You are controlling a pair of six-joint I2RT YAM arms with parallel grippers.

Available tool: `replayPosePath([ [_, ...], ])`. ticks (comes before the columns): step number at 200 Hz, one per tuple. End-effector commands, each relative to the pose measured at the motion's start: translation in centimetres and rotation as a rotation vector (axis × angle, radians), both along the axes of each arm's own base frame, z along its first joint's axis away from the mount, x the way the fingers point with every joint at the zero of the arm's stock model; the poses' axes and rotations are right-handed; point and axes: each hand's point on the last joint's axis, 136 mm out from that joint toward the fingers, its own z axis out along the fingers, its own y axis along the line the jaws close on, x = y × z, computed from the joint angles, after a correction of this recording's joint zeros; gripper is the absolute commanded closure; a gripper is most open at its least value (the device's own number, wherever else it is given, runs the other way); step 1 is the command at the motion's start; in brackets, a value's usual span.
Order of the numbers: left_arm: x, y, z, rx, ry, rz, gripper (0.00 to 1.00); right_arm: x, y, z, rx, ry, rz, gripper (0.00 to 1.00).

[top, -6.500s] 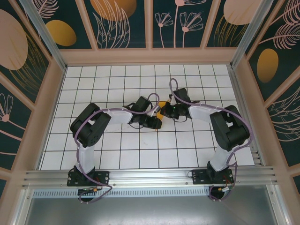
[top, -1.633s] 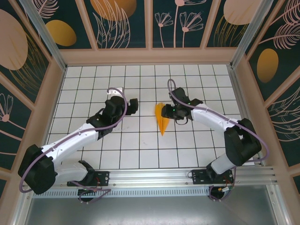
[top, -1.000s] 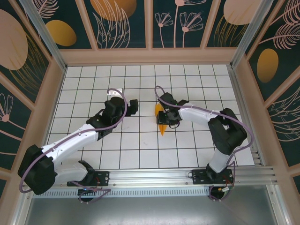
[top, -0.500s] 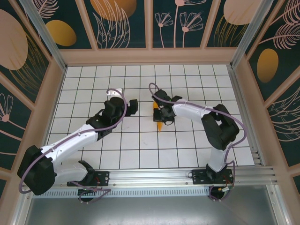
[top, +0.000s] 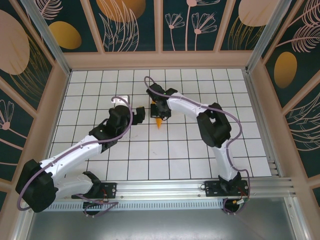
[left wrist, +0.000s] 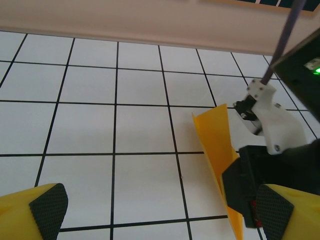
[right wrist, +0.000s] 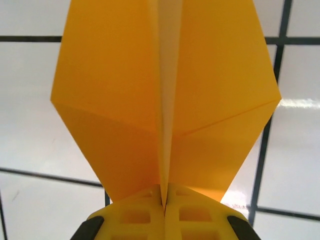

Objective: Fold a paper plane with a square sheet of paper (fold left side to right side)
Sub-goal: Move the paper plane to the center of the table.

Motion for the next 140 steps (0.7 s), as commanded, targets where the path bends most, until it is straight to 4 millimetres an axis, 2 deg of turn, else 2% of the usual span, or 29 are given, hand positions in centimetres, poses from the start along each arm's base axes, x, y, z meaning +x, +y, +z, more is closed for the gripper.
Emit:
replayPosePath([
  [1,-0.1,0.5,0.5,0.01,-0.024,0.007,0.02,0.0,-0.7,-0.7,-0.079,0.029,-0.013,0.97],
  [74,-0.2,0.7,-0.3,0.029,-0.011,0.007,0.01,-0.1,-1.0,-3.5,-0.129,0.074,-0.009,0.94],
  [103,-0.2,0.7,-0.2,0.027,-0.01,0.007,0.01,-0.3,-0.9,-3.6,-0.124,0.08,-0.002,0.88],
  [140,-0.3,0.7,-0.3,0.028,-0.006,0.005,0.02,-0.3,-0.8,-3.1,-0.117,0.075,0.002,0.87],
])
